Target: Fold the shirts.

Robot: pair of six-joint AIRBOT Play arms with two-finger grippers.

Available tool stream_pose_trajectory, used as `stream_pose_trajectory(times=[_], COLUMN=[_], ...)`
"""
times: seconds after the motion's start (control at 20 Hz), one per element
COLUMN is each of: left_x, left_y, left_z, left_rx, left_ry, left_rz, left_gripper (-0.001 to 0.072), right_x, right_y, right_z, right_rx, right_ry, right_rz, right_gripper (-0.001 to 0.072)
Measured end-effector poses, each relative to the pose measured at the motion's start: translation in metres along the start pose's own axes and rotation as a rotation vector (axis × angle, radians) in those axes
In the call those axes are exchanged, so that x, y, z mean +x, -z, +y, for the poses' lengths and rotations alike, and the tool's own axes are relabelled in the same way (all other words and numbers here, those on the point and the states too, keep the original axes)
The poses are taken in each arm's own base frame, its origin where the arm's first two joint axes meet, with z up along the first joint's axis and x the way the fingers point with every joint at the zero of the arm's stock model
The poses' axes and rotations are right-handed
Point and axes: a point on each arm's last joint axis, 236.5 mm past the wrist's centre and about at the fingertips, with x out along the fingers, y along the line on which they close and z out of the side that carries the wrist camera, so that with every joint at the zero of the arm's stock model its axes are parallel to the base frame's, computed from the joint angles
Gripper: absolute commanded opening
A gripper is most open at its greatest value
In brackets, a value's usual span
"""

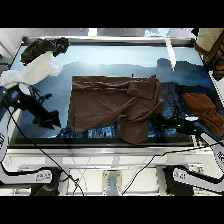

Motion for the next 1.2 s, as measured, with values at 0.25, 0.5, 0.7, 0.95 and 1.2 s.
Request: stream_pose_trajectory(times=[0.25,0.5,0.7,0.95,1.2], left_x=[0.046,0.061,0.064,0.061,0.063], left_y=[0.005,-0.015,-0.043,-0.070,-0.070], left_z=[-0.011,-0.032,-0.048,-0.044,-0.042], left_rx=[-0.059,-0.039,-0.026,-0.054,-0.053], left_ry=[0.102,0.129,0.128,0.094,0.079], left_rz=[0.004,-0.077,-0.195,-0.309,-0.308], left_gripper=[0.0438,0.0437,0.0436,0.0435,0.0352], right_x=[0.000,0.000,0.000,0.000,0.000], right_y=[0.000,-0.001,-0.001,-0.001,-0.002], right_z=[0.000,0.001,0.002,0.003,0.003], right_rx=[-0.001,0.004,0.007,0.009,0.009], right_ry=[-0.002,-0.006,-0.008,-0.012,-0.011], right_rz=[-0.001,-0.005,-0.006,-0.006,-0.008], right_gripper=[0.0027,0.0028,0.0028,0.0028,0.0028])
